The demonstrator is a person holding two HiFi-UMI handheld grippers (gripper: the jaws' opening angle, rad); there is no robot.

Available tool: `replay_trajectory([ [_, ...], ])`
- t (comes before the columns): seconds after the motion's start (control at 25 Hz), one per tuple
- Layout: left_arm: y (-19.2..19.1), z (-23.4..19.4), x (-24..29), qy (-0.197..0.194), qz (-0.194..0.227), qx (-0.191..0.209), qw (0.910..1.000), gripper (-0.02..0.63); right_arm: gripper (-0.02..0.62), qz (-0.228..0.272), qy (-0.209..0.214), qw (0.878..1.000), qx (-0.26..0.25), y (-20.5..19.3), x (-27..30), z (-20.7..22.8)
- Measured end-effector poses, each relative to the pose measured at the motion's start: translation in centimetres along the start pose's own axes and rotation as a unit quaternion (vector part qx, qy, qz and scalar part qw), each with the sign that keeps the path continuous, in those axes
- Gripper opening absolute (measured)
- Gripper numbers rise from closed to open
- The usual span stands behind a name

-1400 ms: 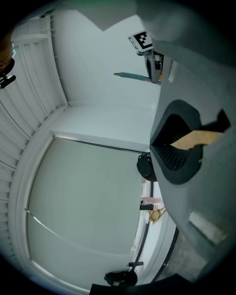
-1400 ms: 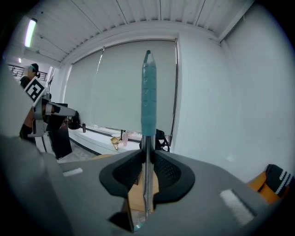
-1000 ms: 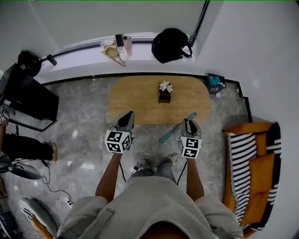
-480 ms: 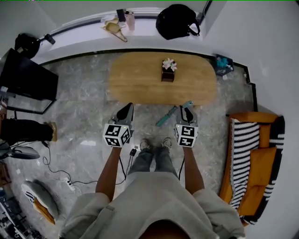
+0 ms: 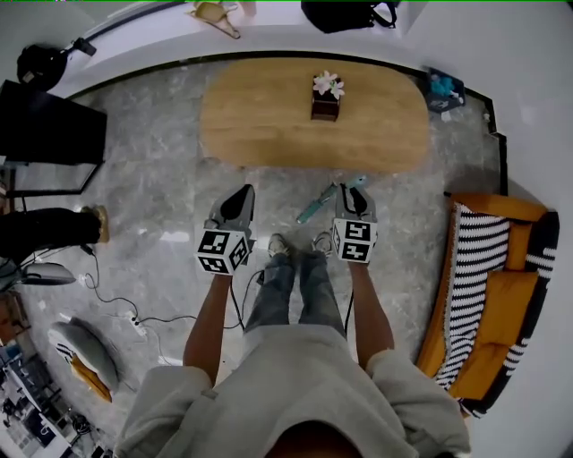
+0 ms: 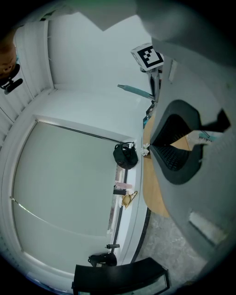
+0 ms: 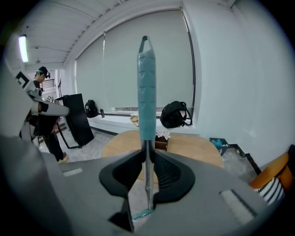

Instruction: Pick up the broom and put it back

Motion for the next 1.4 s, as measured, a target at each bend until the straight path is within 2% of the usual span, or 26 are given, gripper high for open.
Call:
replay_trajectory([
  [0.68,-7.9,-1.7,2.4,0.021,-0.063,-0.035,0.9972,0.003,0.080,-0.093,0.022,0.995,0.026,-8.9,10.6,1.4],
  [1.16,-9.0,-3.0,4.0,0.030,-0.076,-0.044,0.9957,0.003,0.081,-0.102,0.030,0.994,0.022,-7.9,16.7,3.2],
  [1.4,-8.8,-3.5,4.9,0.027,-0.078,-0.042,0.9957,0.003,0.087,-0.101,0.036,0.994,0.004,-7.2,19.0,3.8],
])
Point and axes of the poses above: the fingertips, and each gripper's own axes: x forward along the fingers, z to its right, y out of its top, the point moved 6 cm from there along -x, backward along the fingers
